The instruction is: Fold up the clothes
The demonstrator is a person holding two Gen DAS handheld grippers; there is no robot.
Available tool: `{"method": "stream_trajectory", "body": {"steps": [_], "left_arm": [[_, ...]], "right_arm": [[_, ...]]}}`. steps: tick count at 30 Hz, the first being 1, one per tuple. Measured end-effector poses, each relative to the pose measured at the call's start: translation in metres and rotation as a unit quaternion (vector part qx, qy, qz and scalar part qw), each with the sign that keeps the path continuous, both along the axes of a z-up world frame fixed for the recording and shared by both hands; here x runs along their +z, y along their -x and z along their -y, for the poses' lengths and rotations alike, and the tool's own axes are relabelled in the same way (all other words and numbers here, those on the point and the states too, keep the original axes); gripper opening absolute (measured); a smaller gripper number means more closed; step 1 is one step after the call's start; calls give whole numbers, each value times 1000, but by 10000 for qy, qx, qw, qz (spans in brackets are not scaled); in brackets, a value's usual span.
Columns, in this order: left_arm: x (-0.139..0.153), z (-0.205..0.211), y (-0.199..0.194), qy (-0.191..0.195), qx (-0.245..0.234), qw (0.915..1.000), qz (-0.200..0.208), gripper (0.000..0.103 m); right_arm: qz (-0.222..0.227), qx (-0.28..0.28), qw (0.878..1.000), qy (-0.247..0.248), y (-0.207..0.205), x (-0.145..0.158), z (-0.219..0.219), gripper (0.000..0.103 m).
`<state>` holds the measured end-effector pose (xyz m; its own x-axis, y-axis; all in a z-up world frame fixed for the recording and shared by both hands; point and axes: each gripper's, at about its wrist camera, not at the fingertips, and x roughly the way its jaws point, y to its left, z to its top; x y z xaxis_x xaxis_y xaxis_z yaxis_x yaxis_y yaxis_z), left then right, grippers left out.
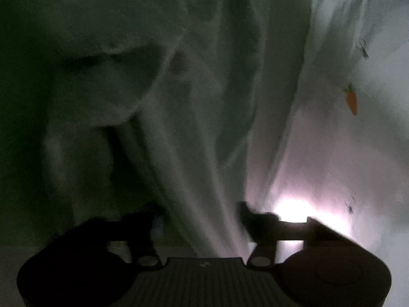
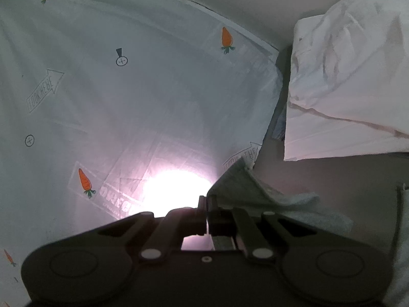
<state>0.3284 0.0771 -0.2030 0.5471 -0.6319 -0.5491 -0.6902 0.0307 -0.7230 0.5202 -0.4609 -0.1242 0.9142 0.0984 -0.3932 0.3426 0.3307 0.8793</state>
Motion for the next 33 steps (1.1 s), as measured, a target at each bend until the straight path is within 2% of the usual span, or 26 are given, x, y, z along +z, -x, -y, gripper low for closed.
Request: {"method": "stream_trajectory", "body": {"steps": [1,4,7,9,11,13,15,17,20,22,24,27,29,33], "left_arm": [[0,-1,-1,-51,81,10000,-10,6],[6,-8,-15,-2,442,9989,138,2],[18,-15,-39,4,734,9965,410,2],[33,-20,-58,-91,823,9945,639,2],[52,-24,-72,-122,1007,9894,1041,2],[73,-26,-72,-279,890,9848,1462,2],[94,-29,-68,-457,732,9780,1897,2],[104,-24,-66,-731,461,9744,2077,2],[97,-7,-68,-1171,-38,9741,1932,2],[78,5,-67,-1370,-353,9761,1648,2],[52,19,-66,-1567,-714,9774,1224,2],[21,37,-60,-2042,-1338,9676,646,2],[13,41,-54,-2212,-1470,9616,696,3],[18,38,-55,-2341,-1667,9553,692,4]], "right_arm": [[-40,20,10000,-17,-5,-2,2,1],[-141,157,9996,-170,-30,-11,8,1],[-244,485,9981,-305,-77,-23,10,1],[-150,713,9965,-412,-106,-20,7,1],[423,946,9933,-521,-121,2,0,1],[1251,1027,9854,-533,-114,29,-5,1],[1817,983,9770,-526,-96,43,-3,1],[1871,856,9782,-271,-76,41,4,1],[1337,640,9889,-104,-55,3,24,1],[838,402,9956,-129,-41,-38,41,1],[180,185,9996,74,-28,-80,54,1],[-853,60,9957,361,-10,-141,64,1],[-1359,12,9900,369,2,-172,68,1],[-1714,-4,9833,603,18,-195,64,1]]}}
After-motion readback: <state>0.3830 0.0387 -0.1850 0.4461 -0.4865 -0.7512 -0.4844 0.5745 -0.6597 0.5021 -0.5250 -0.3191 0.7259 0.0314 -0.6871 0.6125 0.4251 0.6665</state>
